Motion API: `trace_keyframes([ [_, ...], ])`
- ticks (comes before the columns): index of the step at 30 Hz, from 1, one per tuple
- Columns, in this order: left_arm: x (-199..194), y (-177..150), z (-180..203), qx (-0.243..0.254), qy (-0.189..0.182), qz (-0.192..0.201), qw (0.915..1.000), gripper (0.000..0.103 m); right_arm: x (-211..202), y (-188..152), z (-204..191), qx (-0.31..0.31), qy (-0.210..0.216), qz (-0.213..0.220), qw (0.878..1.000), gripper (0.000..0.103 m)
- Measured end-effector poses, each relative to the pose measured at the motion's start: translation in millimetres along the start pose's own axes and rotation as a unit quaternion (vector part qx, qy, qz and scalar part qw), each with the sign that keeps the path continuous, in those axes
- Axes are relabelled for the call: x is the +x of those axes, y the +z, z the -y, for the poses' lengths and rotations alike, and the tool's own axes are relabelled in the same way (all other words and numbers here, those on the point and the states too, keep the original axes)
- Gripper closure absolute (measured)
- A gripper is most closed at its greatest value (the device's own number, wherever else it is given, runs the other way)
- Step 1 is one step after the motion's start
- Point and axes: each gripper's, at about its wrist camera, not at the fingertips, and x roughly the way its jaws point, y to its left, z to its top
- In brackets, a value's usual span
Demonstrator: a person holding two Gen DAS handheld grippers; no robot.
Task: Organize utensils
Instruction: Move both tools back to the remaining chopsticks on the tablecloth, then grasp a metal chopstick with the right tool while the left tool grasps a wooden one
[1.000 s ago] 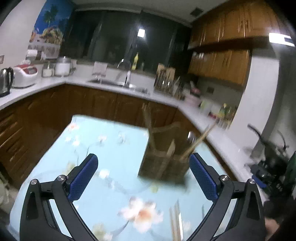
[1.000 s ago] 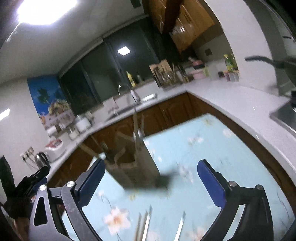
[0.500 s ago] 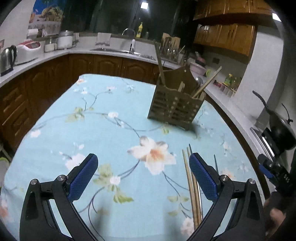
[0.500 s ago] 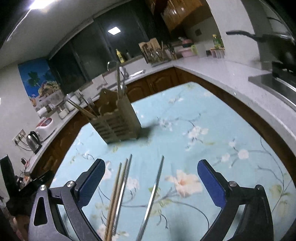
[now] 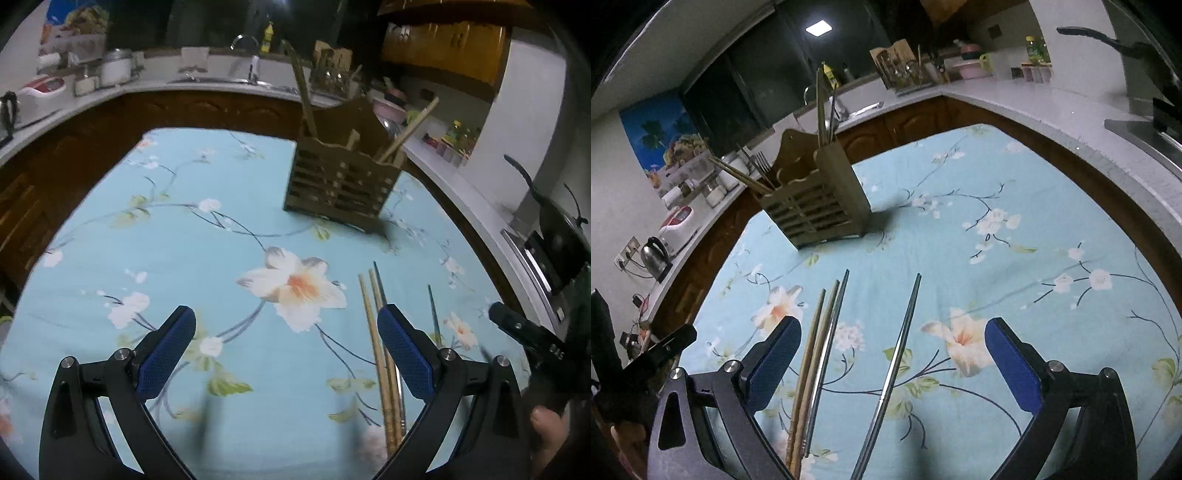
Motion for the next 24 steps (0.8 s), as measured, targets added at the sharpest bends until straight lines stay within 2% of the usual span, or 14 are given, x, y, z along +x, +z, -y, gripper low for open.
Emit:
trace_keyframes([
  [2, 8, -1, 3, -0.005, -0.015, -0.015, 0.9998, 0.005, 4, 2, 1, 0.002, -0.005, -0.008, 1.0, 0.003],
  [4, 15, -2, 7, -0.002, -0.023, -0.029, 0.9993, 0.013, 8, 4, 1, 0.002, -0.006, -0.011, 1.0, 0.004],
  [5, 19, -2, 9, 0.002, -0.026, -0.035, 0.999, 0.015, 10, 5, 1, -0.001, -0.01, -0.012, 1.0, 0.008],
  [7, 27, -1, 13, 0.007, -0.033, -0.048, 0.9982, 0.025, 14, 7, 0, -0.004, -0.011, -0.017, 1.0, 0.014],
  [10, 36, 0, 18, 0.014, -0.041, -0.063, 0.9971, 0.036, 24, 9, -1, -0.009, -0.011, -0.027, 1.0, 0.03],
  [12, 42, 1, 22, 0.014, -0.052, -0.074, 0.9958, 0.042, 34, 10, -3, -0.011, -0.007, -0.04, 0.999, 0.045],
  [14, 47, 2, 26, 0.017, -0.061, -0.08, 0.9948, 0.046, 45, 12, -5, -0.018, -0.013, -0.052, 0.998, 0.055],
  [17, 60, 5, 37, 0.027, -0.072, -0.096, 0.9924, 0.053, 62, 13, -6, -0.022, -0.013, -0.07, 0.997, 0.063],
  [21, 78, 10, 51, 0.039, -0.076, -0.116, 0.9896, 0.066, 83, 16, -5, -0.035, -0.031, -0.096, 0.994, 0.077],
  [24, 95, 15, 61, 0.046, -0.079, -0.124, 0.988, 0.074, 92, 17, -1, -0.037, -0.037, -0.108, 0.993, 0.084],
])
